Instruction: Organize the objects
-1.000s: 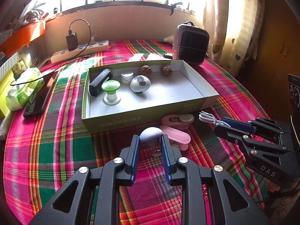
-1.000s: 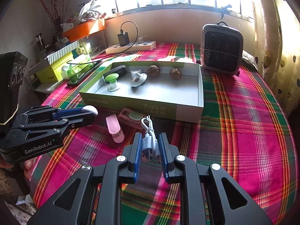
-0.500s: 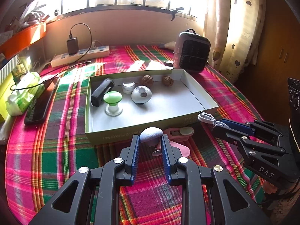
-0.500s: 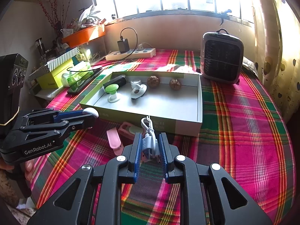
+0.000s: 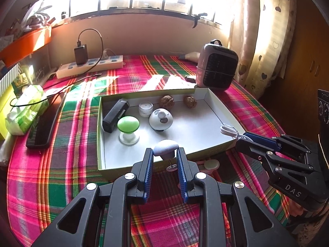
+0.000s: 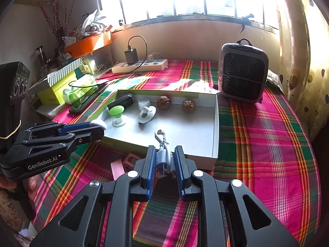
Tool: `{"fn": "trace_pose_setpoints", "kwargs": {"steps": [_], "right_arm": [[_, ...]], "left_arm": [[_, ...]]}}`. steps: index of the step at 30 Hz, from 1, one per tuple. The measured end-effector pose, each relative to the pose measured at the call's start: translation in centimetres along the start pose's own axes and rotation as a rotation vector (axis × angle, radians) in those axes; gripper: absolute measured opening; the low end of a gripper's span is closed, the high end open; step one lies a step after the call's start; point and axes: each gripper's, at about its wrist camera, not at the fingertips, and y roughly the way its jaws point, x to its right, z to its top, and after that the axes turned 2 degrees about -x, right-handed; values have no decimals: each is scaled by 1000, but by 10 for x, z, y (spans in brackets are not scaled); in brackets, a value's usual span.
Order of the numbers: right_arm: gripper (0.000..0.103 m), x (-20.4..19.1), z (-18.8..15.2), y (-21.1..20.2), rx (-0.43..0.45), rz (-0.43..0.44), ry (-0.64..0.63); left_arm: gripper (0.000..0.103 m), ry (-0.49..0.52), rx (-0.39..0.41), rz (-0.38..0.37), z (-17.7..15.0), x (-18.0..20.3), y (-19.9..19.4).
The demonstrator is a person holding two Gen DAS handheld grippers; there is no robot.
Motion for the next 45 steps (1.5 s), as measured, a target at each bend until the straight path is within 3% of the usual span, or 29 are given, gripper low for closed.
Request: {"fn": "trace_pose_setpoints", "kwargs": {"steps": [23,45], "right_arm": [[20,15,43,57,-61,-4,36],[20,23,54,101,-142,-12,45]], "left_arm": [[21,-9,-49,1,24,-10,46],[21,14,-100,32,28,-10,76]]}}
